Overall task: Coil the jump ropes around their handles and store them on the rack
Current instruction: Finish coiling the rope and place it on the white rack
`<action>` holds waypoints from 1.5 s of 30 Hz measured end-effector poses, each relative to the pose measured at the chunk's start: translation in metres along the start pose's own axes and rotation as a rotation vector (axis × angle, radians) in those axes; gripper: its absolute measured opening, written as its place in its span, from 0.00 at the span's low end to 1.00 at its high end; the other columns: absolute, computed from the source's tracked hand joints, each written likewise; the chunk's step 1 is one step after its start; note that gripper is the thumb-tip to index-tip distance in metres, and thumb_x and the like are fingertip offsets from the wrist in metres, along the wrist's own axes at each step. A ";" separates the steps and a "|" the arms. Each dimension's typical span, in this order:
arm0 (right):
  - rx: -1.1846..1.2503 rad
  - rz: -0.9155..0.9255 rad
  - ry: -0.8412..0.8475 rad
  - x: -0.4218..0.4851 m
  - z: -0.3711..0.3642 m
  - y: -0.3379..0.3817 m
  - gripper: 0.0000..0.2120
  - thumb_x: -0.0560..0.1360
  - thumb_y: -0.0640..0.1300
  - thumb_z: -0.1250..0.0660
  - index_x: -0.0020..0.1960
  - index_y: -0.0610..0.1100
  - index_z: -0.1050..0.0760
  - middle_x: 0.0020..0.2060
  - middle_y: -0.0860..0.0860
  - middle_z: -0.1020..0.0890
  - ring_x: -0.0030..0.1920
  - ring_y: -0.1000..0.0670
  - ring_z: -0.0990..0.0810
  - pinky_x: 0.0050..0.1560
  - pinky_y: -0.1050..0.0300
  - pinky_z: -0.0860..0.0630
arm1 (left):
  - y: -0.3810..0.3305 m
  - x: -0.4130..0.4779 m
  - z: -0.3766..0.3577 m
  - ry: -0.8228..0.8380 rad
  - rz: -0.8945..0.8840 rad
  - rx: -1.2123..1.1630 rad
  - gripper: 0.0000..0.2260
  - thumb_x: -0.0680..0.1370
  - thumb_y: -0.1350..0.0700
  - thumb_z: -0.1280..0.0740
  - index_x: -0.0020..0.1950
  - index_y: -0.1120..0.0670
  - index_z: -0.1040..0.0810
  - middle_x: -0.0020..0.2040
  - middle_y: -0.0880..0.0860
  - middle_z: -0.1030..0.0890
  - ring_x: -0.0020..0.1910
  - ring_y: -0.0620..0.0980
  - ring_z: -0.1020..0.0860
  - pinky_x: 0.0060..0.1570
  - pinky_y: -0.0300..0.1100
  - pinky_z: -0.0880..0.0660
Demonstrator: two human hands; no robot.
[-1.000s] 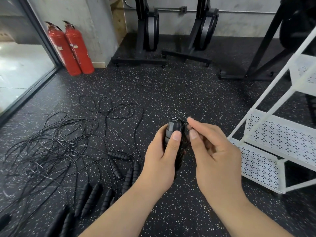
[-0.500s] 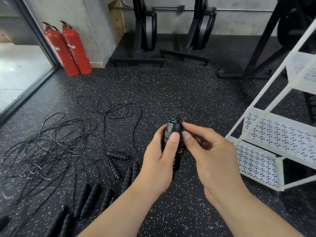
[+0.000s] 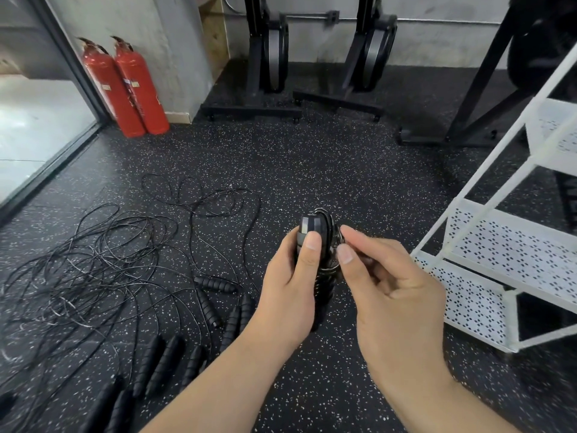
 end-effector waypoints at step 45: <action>0.065 -0.454 0.226 0.033 0.005 -0.037 0.11 0.78 0.39 0.25 0.59 0.48 0.13 0.54 0.43 0.13 0.46 0.49 0.16 0.50 0.50 0.19 | 0.003 -0.003 -0.009 0.166 -0.095 0.303 0.20 0.85 0.39 0.40 0.74 0.45 0.25 0.63 0.40 0.16 0.64 0.42 0.19 0.64 0.41 0.23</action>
Point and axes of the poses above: each hand's wrist, its own x-axis towards the middle knuckle, its own z-axis out of the back of the hand, y = z × x, the point moved 9 cm from there along x, towards the middle knuckle
